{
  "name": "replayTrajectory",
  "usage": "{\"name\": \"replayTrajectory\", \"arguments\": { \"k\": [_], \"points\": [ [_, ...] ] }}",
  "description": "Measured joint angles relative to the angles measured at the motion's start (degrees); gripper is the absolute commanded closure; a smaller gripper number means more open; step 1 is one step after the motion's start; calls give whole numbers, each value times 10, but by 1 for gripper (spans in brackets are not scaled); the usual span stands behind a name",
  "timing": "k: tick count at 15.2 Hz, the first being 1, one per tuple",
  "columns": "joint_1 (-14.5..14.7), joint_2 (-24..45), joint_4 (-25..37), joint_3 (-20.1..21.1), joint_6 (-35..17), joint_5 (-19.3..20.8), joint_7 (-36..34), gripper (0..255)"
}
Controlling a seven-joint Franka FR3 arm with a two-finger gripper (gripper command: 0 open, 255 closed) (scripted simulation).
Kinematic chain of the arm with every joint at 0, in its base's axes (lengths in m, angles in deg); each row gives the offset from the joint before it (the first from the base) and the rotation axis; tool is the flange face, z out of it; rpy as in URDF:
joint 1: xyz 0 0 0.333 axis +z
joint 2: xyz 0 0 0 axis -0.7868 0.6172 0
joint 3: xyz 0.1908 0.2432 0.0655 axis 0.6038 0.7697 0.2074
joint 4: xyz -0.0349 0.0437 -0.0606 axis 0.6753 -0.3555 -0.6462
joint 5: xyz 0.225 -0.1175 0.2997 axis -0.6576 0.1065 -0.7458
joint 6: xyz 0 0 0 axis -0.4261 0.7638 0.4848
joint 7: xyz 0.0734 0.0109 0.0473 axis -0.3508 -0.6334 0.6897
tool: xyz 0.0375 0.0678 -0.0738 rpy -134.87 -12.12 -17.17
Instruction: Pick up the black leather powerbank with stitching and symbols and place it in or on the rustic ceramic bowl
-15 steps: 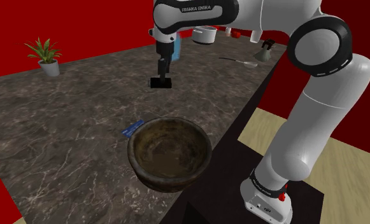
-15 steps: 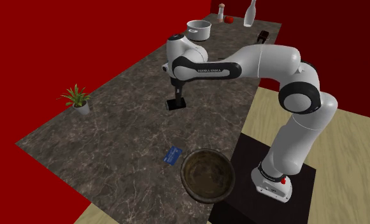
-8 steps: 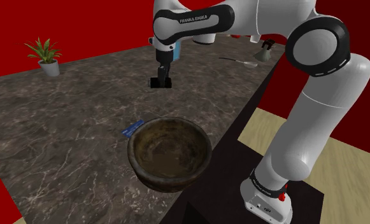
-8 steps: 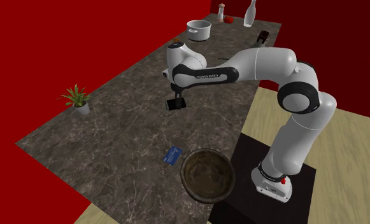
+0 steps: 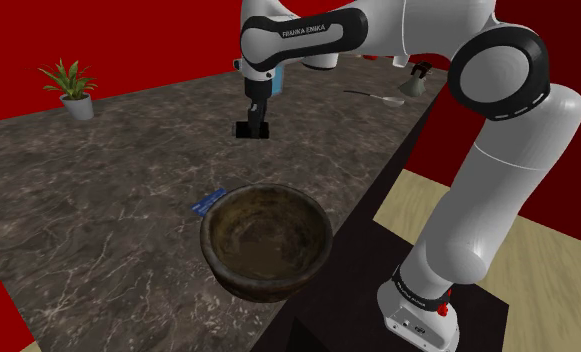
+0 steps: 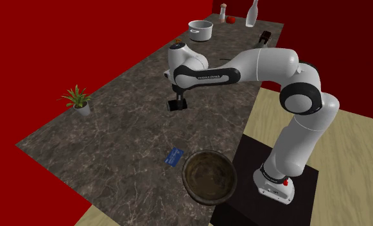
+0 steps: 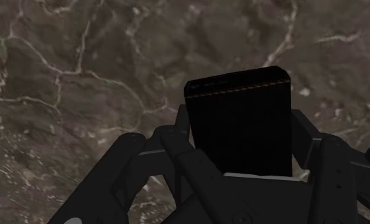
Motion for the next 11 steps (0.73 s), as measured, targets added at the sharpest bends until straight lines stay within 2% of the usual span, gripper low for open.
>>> {"name": "replayTrajectory", "arguments": {
  "k": [11],
  "points": [
    [0,-1,13,0,15,0,0,255]
  ]
}}
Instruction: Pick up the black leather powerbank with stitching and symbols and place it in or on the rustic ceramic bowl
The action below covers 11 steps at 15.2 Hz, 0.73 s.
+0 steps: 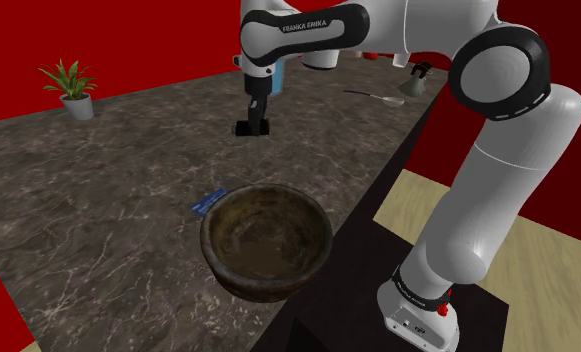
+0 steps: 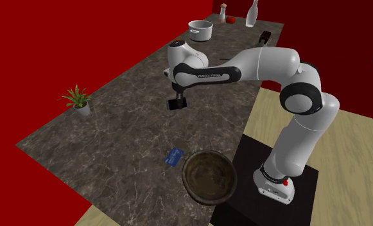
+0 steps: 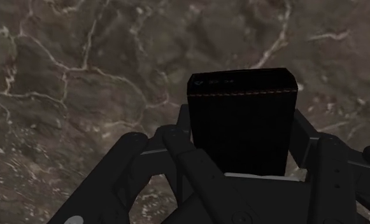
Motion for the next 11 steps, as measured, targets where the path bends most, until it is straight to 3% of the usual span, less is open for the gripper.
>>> {"name": "replayTrajectory", "arguments": {
  "k": [11],
  "points": [
    [0,-1,85,0,85,-1,2,255]
  ]
}}
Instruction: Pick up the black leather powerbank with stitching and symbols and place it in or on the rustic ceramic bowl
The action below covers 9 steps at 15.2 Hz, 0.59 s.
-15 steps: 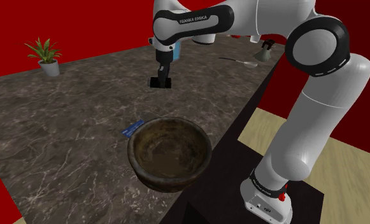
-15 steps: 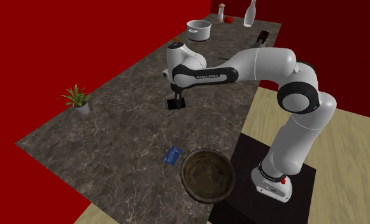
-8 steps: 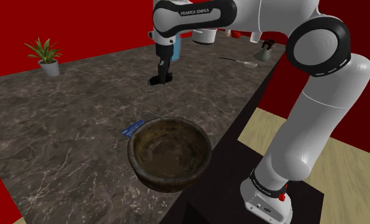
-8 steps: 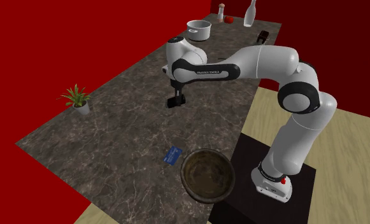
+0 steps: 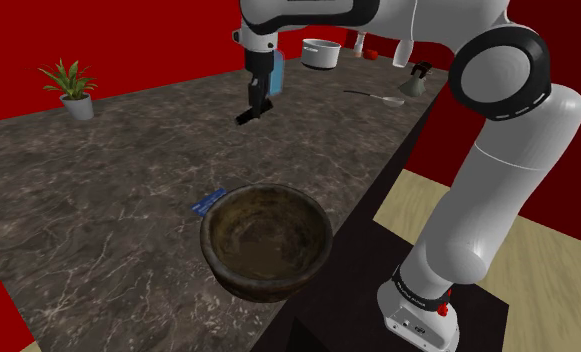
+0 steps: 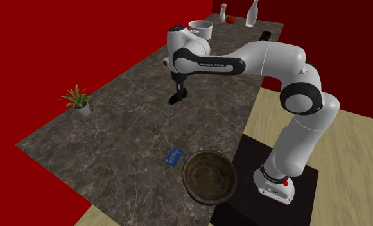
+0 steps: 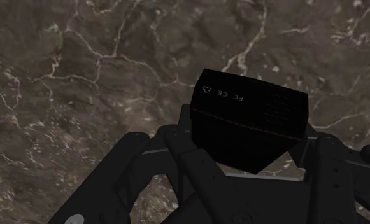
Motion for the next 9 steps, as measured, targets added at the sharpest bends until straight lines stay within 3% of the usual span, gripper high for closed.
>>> {"name": "replayTrajectory", "arguments": {
  "k": [9],
  "points": [
    [0,20,96,0,76,0,3,255]
  ]
}}
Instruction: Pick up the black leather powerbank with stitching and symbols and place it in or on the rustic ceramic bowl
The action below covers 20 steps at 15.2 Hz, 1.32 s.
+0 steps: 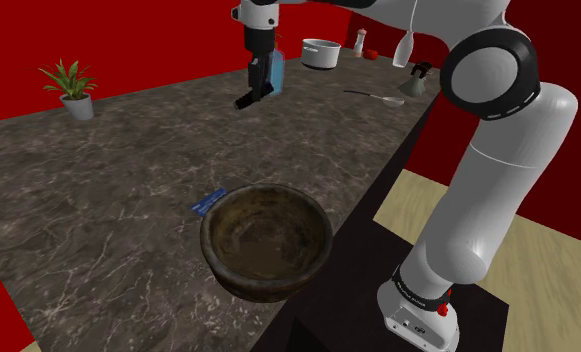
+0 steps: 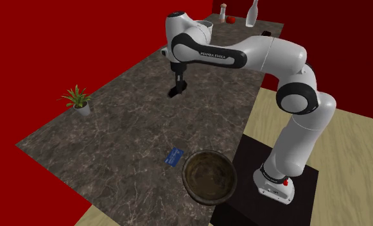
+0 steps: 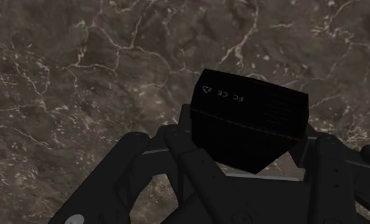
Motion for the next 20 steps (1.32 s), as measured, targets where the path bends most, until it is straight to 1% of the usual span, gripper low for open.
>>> {"name": "replayTrajectory", "arguments": {
  "k": [5,9,11,17,20],
  "points": [
    [0,11,52,0,41,0,2,255],
    [1,28,107,0,79,0,1,255],
    [3,24,111,2,87,0,-3,255],
    [33,-78,-21,28,59,-1,-59,255],
    [48,-121,-67,46,57,-5,-92,255]
  ]
}}
